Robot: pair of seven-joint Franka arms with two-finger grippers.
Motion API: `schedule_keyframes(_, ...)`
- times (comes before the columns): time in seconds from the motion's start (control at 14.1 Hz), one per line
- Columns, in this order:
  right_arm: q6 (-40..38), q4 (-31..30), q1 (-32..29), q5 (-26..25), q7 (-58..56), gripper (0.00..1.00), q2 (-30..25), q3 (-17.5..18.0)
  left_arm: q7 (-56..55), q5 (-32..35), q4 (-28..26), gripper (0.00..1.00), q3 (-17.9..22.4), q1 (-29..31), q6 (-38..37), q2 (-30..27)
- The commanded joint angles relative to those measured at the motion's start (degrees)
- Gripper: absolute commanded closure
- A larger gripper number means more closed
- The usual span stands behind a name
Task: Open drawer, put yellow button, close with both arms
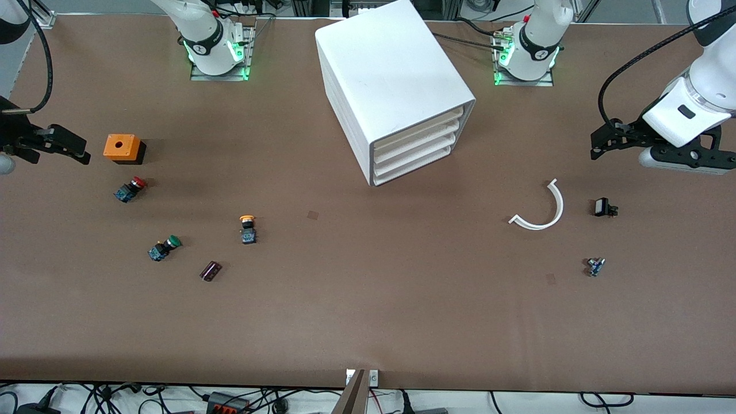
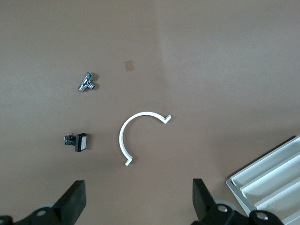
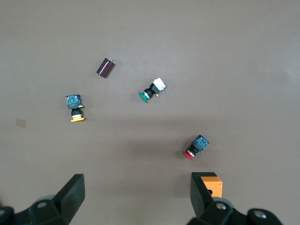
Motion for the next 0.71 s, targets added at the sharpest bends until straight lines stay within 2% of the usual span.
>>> schedule_keyframes(0.0, 0.75, -1.51, 0.07, -0.49, 0.92, 0.00, -1.39, 0.29, -0.67, 0.63, -0.55, 0.00, -0.15, -0.07, -0.44, -1.05)
schedule_keyframes(0.35, 0.66, -1.24, 0.16, -0.49, 0.22, 0.00, -0.43, 0.29, -0.67, 0.55, -0.55, 0.00, -0.15, -0.07, -0.53, -1.05)
schedule_keyframes(0.64, 1.01, -0.80, 1.47, 0.03, -0.05, 0.00, 4.66, 0.38, -0.67, 0.55, -0.47, 0.00, -0.15, -0.07, -0.61, -1.05)
